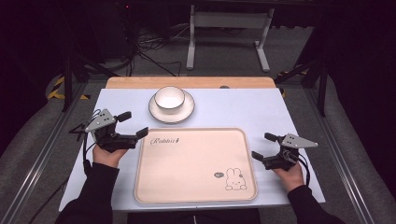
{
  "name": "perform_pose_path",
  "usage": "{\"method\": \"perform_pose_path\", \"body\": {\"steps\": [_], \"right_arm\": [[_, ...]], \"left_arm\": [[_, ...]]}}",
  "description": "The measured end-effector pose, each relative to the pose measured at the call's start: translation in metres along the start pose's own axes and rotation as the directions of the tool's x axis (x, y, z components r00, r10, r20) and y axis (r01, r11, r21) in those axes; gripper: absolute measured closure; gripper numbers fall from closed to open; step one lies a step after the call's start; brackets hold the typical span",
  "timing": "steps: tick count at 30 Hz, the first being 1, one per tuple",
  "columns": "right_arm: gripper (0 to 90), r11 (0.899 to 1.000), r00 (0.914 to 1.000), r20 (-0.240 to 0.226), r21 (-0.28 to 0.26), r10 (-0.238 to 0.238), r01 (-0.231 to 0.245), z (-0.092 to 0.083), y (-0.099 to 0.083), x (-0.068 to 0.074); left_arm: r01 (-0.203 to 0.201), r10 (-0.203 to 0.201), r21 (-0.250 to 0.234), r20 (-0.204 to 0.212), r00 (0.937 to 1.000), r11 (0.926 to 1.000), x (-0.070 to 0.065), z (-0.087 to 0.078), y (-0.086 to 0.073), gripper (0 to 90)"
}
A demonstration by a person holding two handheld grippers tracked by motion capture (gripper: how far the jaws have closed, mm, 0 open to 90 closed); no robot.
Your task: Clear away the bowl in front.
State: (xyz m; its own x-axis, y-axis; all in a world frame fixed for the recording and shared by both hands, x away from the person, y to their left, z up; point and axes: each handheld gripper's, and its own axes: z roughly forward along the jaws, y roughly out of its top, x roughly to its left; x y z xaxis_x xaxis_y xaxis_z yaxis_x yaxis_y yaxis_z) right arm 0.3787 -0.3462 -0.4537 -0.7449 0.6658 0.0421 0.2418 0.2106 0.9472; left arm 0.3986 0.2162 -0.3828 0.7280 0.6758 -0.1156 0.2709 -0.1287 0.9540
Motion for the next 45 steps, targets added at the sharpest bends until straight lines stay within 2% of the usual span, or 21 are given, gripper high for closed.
{"method": "perform_pose_path", "body": {"steps": [6, 10, 14, 19, 22, 25, 27, 29, 30, 32, 33, 40, 43, 45], "right_arm": [[0.5, 1.0, 1.0, -0.005, -0.004, 0.004, -0.004, 0.0, 0.0, -0.001], [0.5, 1.0, 1.0, -0.006, -0.006, 0.005, -0.005, -0.001, 0.0, -0.001], [0.6, 1.0, 0.9999, -0.01, -0.011, 0.008, -0.008, -0.001, 0.0, -0.001], [0.8, 1.0, 0.9999, -0.009, -0.01, 0.009, -0.009, -0.001, 0.0, -0.002], [1.6, 1.0, 0.9998, -0.014, -0.012, 0.012, -0.013, -0.001, 0.0, -0.002], [1.3, 1.0, 0.9998, -0.015, -0.013, 0.011, -0.011, -0.001, 0.0, -0.002], [1.3, 1.0, 0.9997, -0.018, -0.019, 0.015, -0.015, -0.002, -0.001, -0.002], [1.3, 1.0, 0.9997, -0.018, -0.021, 0.015, -0.015, -0.002, -0.001, -0.002], [1.3, 1.0, 0.9997, -0.019, -0.022, 0.014, -0.014, -0.002, -0.001, -0.002], [1.3, 1.0, 0.9997, -0.019, -0.022, 0.013, -0.014, -0.002, -0.001, -0.002], [1.3, 1.0, 0.9997, -0.018, -0.022, 0.014, -0.015, -0.002, -0.001, -0.002], [1.3, 1.0, 0.9996, -0.02, -0.024, 0.018, -0.018, -0.002, -0.001, -0.003], [1.3, 0.999, 0.9996, -0.021, -0.027, 0.02, -0.021, -0.002, -0.001, -0.003], [1.2, 0.999, 0.9996, -0.021, -0.027, 0.02, -0.021, -0.003, -0.001, -0.003]], "left_arm": [[0.012, -0.012, -0.007, -0.014, 0.9998, 0.9999, 0.013, 0.007, 0.011, 6.2], [0.027, -0.027, -0.022, -0.014, 0.9995, 0.9994, 0.017, 0.013, 0.013, 6.1], [0.03, -0.029, 0.02, -0.011, 0.9995, 0.9994, 0.021, 0.023, 0.017, 6.0], [0.025, -0.025, 0.022, -0.005, 0.9997, 0.9994, 0.025, 0.034, 0.023, 5.3], [0.033, -0.033, 0.022, -0.015, 0.9993, 0.9992, 0.027, 0.041, 0.026, 4.6], [0.06, -0.061, -0.024, -0.034, 0.9976, 0.9979, 0.03, 0.045, 0.026, 3.3], [0.079, -0.081, -0.038, -0.043, 0.9958, 0.9961, 0.033, 0.047, 0.026, 3.3], [0.079, -0.082, -0.054, -0.054, 0.9952, 0.9954, 0.036, 0.05, 0.025, 3.3], [0.079, -0.082, -0.047, -0.049, 0.9955, 0.9957, 0.037, 0.052, 0.026, 3.3], [0.083, -0.081, 0.023, -0.058, 0.995, 0.9963, 0.04, 0.055, 0.03, 3.5], [0.081, -0.078, 0.041, -0.055, 0.9954, 0.9959, 0.04, 0.057, 0.031, 3.6], [0.069, -0.065, 0.048, -0.077, 0.9949, 0.9965, 0.042, 0.068, 0.037, 2.9], [0.084, -0.079, 0.067, -0.071, 0.9943, 0.9942, 0.044, 0.073, 0.038, 2.9], [0.098, -0.092, 0.077, -0.081, 0.9925, 0.9922, 0.045, 0.076, 0.039, 1.6]]}}
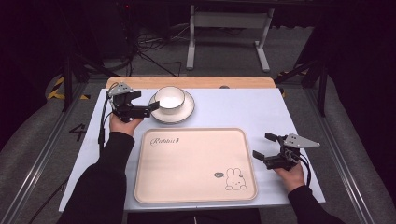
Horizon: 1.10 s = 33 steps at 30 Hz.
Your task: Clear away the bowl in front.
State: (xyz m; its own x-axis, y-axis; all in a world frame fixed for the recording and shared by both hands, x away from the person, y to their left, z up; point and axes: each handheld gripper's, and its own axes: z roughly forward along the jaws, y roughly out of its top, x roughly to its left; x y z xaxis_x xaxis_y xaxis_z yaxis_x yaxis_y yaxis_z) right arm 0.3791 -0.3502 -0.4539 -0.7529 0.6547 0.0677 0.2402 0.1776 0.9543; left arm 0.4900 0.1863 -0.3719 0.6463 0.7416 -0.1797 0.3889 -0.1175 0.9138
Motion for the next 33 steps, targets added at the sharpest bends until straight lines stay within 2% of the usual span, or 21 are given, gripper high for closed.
{"method": "perform_pose_path", "body": {"steps": [2, 5, 8, 9, 13, 17, 25, 27, 30, 33], "right_arm": [[1.2, 1.0, 1.0, 0.001, -0.002, 0.0, 0.0, 0.0, 0.0, 0.0], [1.1, 1.0, 1.0, 0.001, -0.002, 0.003, -0.003, 0.0, 0.0, 0.0], [1.1, 1.0, 1.0, 0.001, -0.003, 0.003, -0.003, 0.0, 0.0, 0.0], [1.1, 1.0, 1.0, 0.0, -0.004, 0.003, -0.003, 0.0, 0.0, -0.001], [1.0, 1.0, 1.0, 0.0, -0.006, 0.006, -0.006, 0.0, 0.0, -0.001], [0.8, 1.0, 1.0, -0.002, -0.008, 0.009, -0.009, -0.001, 0.0, -0.001], [0.8, 1.0, 1.0, -0.006, -0.01, 0.004, -0.004, -0.001, 0.0, -0.001], [0.7, 1.0, 1.0, -0.006, -0.011, 0.002, -0.003, -0.001, 0.0, -0.001], [0.7, 1.0, 1.0, -0.005, -0.009, 0.004, -0.004, -0.001, 0.0, -0.001], [0.5, 1.0, 1.0, -0.007, -0.012, 0.002, -0.002, -0.001, 0.0, -0.001]], "left_arm": [[-0.009, 0.01, 0.017, -0.019, 0.9998, 0.9998, 0.002, 0.002, 0.002, 1.5], [-0.035, 0.039, 0.05, -0.078, 0.9962, 0.9981, 0.001, 0.007, 0.005, 2.4], [-0.044, 0.049, 0.054, -0.096, 0.9942, 0.9975, 0.001, 0.01, 0.007, 1.8], [-0.061, 0.065, 0.041, -0.113, 0.9915, 0.9973, -0.001, 0.013, 0.008, 1.8], [-0.063, 0.069, 0.046, -0.127, 0.9895, 0.9969, -0.001, 0.017, 0.011, 2.4], [-0.028, 0.032, 0.032, -0.128, 0.9913, 0.9991, 0.002, 0.022, 0.018, 5.4], [0.011, -0.004, 0.057, -0.127, 0.9919, 0.9983, 0.013, 0.037, 0.021, 6.7], [0.018, -0.01, 0.062, -0.131, 0.9913, 0.9979, 0.015, 0.04, 0.02, 7.6], [0.033, -0.021, 0.074, -0.159, 0.9871, 0.9967, 0.02, 0.044, 0.018, 7.1], [0.059, -0.045, 0.089, -0.152, 0.9874, 0.9943, 0.025, 0.05, 0.014, 8.4]]}}
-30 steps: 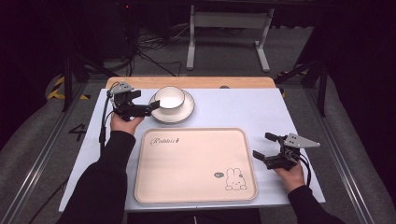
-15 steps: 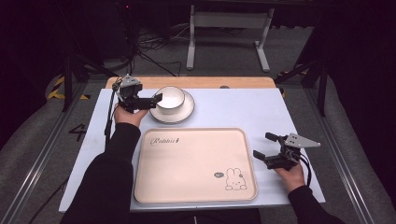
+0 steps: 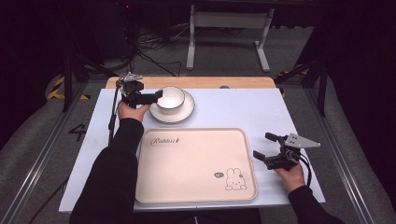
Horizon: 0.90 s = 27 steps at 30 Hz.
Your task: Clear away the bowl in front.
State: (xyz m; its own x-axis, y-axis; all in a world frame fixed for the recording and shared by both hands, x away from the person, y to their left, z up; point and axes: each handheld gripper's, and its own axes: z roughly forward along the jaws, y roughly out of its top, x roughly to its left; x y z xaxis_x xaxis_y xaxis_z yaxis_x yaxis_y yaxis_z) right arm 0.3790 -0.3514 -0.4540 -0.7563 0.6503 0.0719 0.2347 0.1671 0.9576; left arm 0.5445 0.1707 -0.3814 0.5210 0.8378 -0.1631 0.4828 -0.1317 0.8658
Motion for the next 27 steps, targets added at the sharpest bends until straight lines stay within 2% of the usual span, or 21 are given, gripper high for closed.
{"method": "perform_pose_path", "body": {"steps": [5, 6, 8, 10, 16, 20, 27], "right_arm": [[0.6, 1.0, 1.0, -0.001, 0.0, 0.003, -0.003, 0.0, 0.0, 0.0], [0.6, 1.0, 1.0, -0.001, 0.0, 0.003, -0.003, 0.0, 0.0, 0.0], [0.6, 1.0, 1.0, -0.002, -0.001, -0.001, 0.001, 0.0, 0.0, 0.0], [0.6, 1.0, 1.0, -0.004, -0.003, -0.001, 0.001, 0.0, 0.0, 0.0], [0.6, 1.0, 1.0, -0.008, -0.005, -0.003, 0.003, -0.001, 0.0, 0.0], [0.6, 1.0, 0.9999, -0.009, -0.004, -0.005, 0.005, -0.001, 0.0, 0.0], [0.8, 1.0, 0.9999, -0.012, -0.006, 0.0, 0.0, -0.001, 0.0, 0.0]], "left_arm": [[0.019, -0.019, 0.027, 0.005, 0.9998, 0.9994, 0.002, 0.009, -0.004, 8.1], [0.03, -0.031, 0.034, 0.009, 0.9995, 0.9989, 0.004, 0.011, -0.005, 8.1], [0.081, -0.082, 0.059, 0.014, 0.9965, 0.9949, 0.008, 0.018, -0.01, 8.8], [0.106, -0.107, 0.082, 0.01, 0.9942, 0.991, 0.011, 0.023, -0.013, 9.1], [0.134, -0.135, 0.097, 0.002, 0.9909, 0.9862, 0.01, 0.029, -0.016, 10.4], [0.163, -0.161, 0.115, -0.024, 0.9867, 0.98, 0.009, 0.034, -0.017, 15.6], [0.174, -0.171, 0.144, -0.032, 0.9847, 0.9741, 0.005, 0.043, -0.02, 19.9]]}}
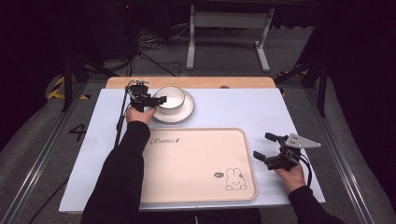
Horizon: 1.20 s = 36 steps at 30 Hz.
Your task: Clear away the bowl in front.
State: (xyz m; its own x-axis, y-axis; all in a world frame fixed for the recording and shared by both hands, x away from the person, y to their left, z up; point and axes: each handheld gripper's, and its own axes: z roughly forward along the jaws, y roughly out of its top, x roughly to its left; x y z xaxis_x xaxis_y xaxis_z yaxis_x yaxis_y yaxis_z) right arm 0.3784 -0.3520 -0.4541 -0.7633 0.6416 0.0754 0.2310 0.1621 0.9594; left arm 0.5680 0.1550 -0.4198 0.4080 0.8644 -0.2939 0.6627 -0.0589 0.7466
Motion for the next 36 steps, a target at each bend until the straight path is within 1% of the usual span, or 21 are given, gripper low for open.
{"method": "perform_pose_path", "body": {"steps": [2, 4, 5, 6, 8, 13, 15, 18, 20, 22, 24, 26, 27, 32, 33, 36], "right_arm": [[0.8, 1.0, 1.0, 0.0, 0.001, -0.001, 0.001, 0.0, 0.0, 0.0], [0.8, 1.0, 1.0, -0.001, 0.001, -0.001, 0.001, 0.0, 0.0, 0.0], [0.8, 1.0, 1.0, -0.001, 0.0, -0.001, 0.001, 0.0, 0.0, 0.0], [0.9, 1.0, 1.0, -0.002, 0.0, -0.001, 0.001, 0.0, 0.0, 0.0], [0.9, 1.0, 1.0, -0.003, -0.001, 0.001, -0.001, 0.0, 0.0, 0.0], [1.2, 1.0, 1.0, -0.005, -0.004, 0.004, -0.004, 0.0, 0.0, -0.001], [1.3, 1.0, 1.0, -0.005, -0.002, 0.004, -0.004, 0.0, 0.0, -0.001], [1.3, 1.0, 1.0, -0.006, -0.003, 0.003, -0.004, 0.0, 0.0, -0.001], [1.4, 1.0, 1.0, -0.006, -0.003, 0.007, -0.007, 0.0, 0.0, -0.001], [1.5, 1.0, 1.0, -0.006, -0.004, 0.007, -0.007, 0.0, 0.0, -0.001], [1.5, 1.0, 1.0, -0.006, -0.004, 0.007, -0.007, 0.0, 0.0, -0.001], [1.5, 1.0, 1.0, -0.007, -0.004, 0.007, -0.007, 0.0, 0.0, -0.001], [1.6, 1.0, 0.9999, -0.007, -0.004, 0.008, -0.008, 0.0, 0.0, -0.001], [1.6, 1.0, 1.0, -0.006, -0.006, 0.008, -0.008, 0.0, 0.0, -0.001], [1.6, 1.0, 1.0, -0.006, -0.007, 0.008, -0.008, -0.001, 0.0, -0.001], [1.6, 1.0, 1.0, -0.005, -0.008, 0.008, -0.008, -0.001, 0.0, -0.001]], "left_arm": [[0.005, -0.005, 0.005, -0.003, 1.0, 1.0, -0.001, 0.001, 0.0, 21.9], [0.004, -0.004, 0.029, 0.003, 1.0, 0.9996, -0.003, 0.006, 0.0, 24.5], [0.004, -0.004, 0.029, 0.003, 1.0, 0.9996, -0.003, 0.006, 0.0, 24.9], [0.005, -0.006, 0.04, 0.004, 1.0, 0.9992, -0.004, 0.008, 0.0, 25.1], [-0.004, 0.004, 0.062, 0.001, 1.0, 0.9981, -0.006, 0.011, 0.0, 26.1], [0.003, 0.001, 0.11, -0.029, 0.9996, 0.9939, -0.011, 0.019, 0.0, 30.0], [0.019, -0.014, 0.121, -0.043, 0.999, 0.9925, -0.011, 0.02, 0.0, 34.0], [0.046, -0.04, 0.133, -0.043, 0.9983, 0.99, -0.01, 0.021, 0.001, 38.9], [0.074, -0.066, 0.137, -0.056, 0.9962, 0.9878, -0.009, 0.022, 0.001, 42.9], [0.092, -0.084, 0.143, -0.061, 0.9946, 0.9855, -0.008, 0.022, 0.001, 46.5], [0.114, -0.105, 0.152, -0.07, 0.992, 0.9818, -0.007, 0.023, 0.001, 51.2], [0.129, -0.117, 0.153, -0.08, 0.9898, 0.9798, -0.007, 0.023, 0.001, 55.7], [0.148, -0.136, 0.153, -0.085, 0.987, 0.9771, -0.006, 0.023, 0.001, 57.4], [0.194, -0.177, 0.155, -0.116, 0.9773, 0.9687, -0.006, 0.023, 0.004, 68.2], [0.211, -0.195, 0.148, -0.119, 0.9736, 0.9662, -0.006, 0.023, 0.004, 70.3], [0.235, -0.219, 0.12, -0.135, 0.9664, 0.9645, -0.005, 0.022, 0.004, 76.9]]}}
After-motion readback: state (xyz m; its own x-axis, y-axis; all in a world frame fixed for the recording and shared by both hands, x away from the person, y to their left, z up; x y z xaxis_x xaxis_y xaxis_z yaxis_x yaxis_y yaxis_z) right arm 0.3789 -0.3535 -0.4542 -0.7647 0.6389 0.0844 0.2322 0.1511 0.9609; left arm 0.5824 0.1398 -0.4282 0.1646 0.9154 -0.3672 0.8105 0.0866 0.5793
